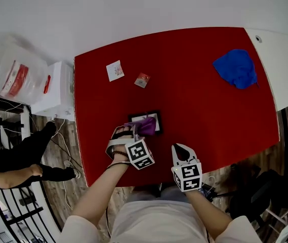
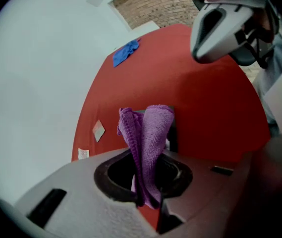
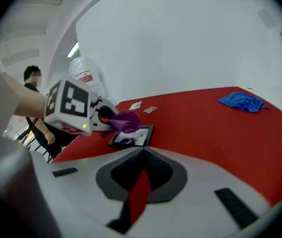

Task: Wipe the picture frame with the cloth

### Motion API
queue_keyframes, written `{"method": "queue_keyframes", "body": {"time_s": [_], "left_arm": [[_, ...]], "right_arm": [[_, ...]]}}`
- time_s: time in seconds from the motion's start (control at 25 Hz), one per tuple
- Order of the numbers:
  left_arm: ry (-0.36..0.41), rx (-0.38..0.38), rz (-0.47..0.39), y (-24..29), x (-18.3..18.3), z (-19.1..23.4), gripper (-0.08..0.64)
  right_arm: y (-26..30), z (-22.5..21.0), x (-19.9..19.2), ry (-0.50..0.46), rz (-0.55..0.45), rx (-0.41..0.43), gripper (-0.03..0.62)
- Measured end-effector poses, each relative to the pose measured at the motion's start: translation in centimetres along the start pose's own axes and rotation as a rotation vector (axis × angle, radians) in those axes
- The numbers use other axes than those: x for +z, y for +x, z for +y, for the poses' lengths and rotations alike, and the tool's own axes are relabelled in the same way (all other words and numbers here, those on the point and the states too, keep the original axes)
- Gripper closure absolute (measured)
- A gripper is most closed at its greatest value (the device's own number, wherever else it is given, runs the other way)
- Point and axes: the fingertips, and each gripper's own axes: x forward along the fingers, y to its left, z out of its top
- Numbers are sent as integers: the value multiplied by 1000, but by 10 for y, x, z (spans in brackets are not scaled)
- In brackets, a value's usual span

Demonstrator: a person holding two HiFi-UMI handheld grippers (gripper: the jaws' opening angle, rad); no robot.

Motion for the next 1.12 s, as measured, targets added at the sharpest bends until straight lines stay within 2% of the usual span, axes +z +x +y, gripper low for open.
{"method": "queue_keyframes", "body": {"time_s": [0.2, 0.52, 0.88, 1.12], "left_arm": [[18, 0, 29, 31, 13, 27, 499], [45, -40, 64, 47, 16, 16, 499], [69, -162, 55, 18, 24, -40, 499], [101, -161, 33, 1, 25, -65, 499]], "right_arm": [[-4, -6, -6, 9, 9, -7, 588], [-7, -30, -9, 42, 6, -42, 588], [-1, -35, -4, 51, 3, -48, 588], [2, -33, -4, 54, 2, -43, 588]]}}
